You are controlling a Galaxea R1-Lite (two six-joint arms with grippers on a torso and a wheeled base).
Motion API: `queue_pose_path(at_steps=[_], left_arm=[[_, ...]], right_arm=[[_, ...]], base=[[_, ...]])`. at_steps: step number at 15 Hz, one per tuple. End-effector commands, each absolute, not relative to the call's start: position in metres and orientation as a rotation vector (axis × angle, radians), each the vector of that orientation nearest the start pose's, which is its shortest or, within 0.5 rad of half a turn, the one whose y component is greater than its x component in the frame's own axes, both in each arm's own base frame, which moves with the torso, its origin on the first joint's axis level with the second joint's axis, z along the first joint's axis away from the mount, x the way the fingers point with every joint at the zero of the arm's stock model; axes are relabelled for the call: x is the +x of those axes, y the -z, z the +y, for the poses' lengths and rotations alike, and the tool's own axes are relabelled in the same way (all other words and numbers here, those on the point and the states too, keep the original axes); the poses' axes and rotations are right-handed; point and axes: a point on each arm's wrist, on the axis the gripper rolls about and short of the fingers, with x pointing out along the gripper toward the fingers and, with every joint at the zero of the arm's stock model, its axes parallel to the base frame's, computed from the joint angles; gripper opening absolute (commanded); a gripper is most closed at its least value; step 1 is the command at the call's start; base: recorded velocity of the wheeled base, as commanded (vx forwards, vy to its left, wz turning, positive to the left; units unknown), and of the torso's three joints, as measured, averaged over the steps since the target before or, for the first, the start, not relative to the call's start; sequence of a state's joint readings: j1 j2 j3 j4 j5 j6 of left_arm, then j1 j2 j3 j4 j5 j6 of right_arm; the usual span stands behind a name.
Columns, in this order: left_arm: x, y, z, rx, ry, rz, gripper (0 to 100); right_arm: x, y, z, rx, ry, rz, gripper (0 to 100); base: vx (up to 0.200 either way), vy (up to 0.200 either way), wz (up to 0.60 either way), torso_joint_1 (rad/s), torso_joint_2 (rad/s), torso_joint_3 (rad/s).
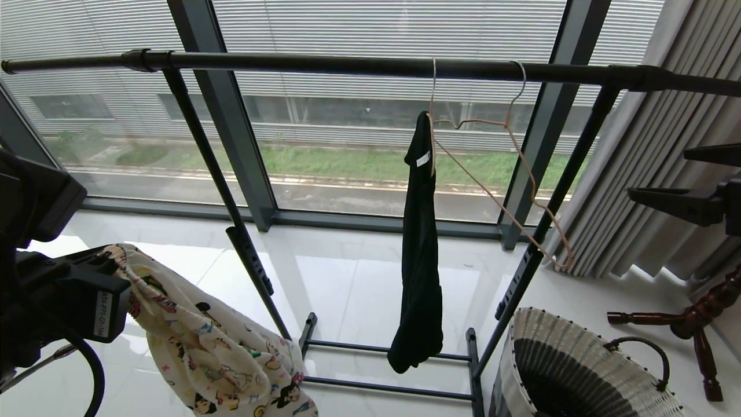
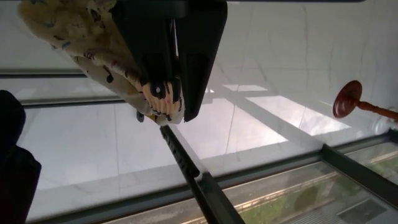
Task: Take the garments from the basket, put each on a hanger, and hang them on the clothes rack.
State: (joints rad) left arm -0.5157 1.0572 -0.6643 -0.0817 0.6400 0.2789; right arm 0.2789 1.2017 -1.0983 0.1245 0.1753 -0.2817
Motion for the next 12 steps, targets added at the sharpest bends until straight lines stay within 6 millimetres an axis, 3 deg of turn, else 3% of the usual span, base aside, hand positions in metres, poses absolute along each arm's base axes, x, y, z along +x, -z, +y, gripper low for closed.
queue_pose_path(at_steps=[1,5,8,12], left_arm=[[0.126,-0.235,-0.054,0.444,-0.1,0.278,0],[0.124,-0.235,-0.052,0.439,-0.101,0.273,0],[0.124,-0.235,-0.052,0.439,-0.101,0.273,0],[0.124,-0.236,-0.053,0.433,-0.103,0.263,0]], right_arm=[[0.181,-0.308,0.06,-0.29,-0.515,0.182,100],[0.193,-0.304,0.075,-0.294,-0.563,0.205,100],[0.196,-0.293,0.095,-0.26,-0.628,0.269,100],[0.207,-0.272,0.131,-0.17,-0.552,0.386,100]], base=[[0.2,0.0,0.0,-0.002,0.0,-0.002],[0.2,0.0,0.0,0.002,0.0,0.004],[0.0,0.0,0.0,0.0,0.0,0.0],[0.0,0.0,0.0,0.0,0.0,0.0]])
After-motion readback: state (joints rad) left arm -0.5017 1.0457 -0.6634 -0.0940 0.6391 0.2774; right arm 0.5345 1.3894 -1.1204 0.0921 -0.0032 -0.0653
